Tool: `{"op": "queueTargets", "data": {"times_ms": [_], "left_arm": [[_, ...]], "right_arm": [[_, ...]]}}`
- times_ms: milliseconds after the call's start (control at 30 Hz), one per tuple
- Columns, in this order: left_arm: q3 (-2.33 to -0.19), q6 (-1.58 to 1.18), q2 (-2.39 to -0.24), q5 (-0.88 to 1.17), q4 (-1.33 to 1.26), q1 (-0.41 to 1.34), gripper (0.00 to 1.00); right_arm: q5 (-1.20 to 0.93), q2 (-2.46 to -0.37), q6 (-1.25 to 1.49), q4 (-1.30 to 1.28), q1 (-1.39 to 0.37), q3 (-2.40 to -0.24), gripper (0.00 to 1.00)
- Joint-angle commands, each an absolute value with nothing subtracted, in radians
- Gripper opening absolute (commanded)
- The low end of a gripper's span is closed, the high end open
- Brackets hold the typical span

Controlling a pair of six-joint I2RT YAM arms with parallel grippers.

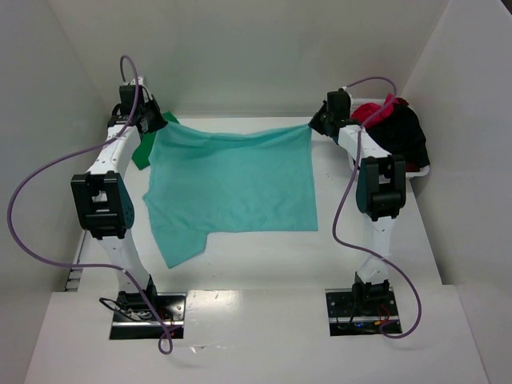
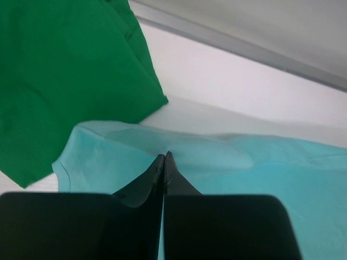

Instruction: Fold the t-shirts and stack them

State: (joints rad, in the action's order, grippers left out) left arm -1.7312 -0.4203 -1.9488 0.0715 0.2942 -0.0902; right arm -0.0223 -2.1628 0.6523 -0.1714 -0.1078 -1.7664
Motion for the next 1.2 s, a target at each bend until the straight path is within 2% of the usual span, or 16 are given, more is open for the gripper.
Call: {"op": "queueTargets", "data": {"times_ms": [0, 500, 1167], "left_arm": [[-1.704, -0.435, -1.871, 0.149, 0.390, -0.095, 0.00], [-1.325, -0.594, -1.649, 0.158, 0.479, -0.095, 0.00], [-1.191, -0.687, -1.690, 0.020, 0.334, -0.170, 0.00]], "right_arm": [[-0.017, -2.145, 0.624, -0.155, -0.100, -1.714, 0.00], [-0.033, -2.066, 0.624, -0.115, -0.100, -1.531, 0.00], [-0.043, -2.047, 0.632, -0.137, -0.100, -1.479, 0.00]]}}
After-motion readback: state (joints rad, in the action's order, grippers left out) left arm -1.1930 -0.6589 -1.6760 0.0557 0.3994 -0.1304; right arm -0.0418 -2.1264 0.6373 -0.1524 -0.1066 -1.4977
